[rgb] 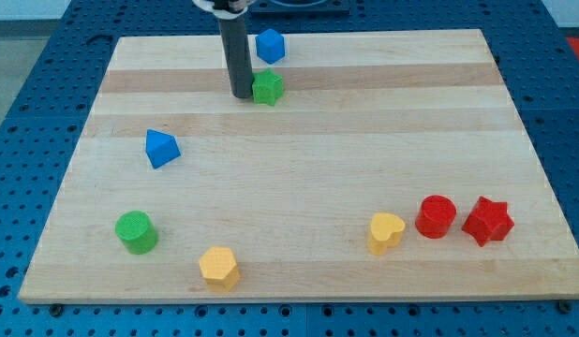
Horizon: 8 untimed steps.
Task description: Move the green star to the blue cube
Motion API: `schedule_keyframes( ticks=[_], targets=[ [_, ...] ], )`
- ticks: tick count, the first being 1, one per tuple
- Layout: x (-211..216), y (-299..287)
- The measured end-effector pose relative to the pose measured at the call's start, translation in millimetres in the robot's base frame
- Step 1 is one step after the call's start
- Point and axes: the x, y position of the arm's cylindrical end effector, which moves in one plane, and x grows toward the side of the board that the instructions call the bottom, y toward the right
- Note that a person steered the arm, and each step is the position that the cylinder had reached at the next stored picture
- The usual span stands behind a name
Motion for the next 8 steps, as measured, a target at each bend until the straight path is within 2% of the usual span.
schedule_keyframes(
  ticks=[2,4,8],
  targets=[
    [46,-22],
    [53,16],
    [-4,16]
  ],
)
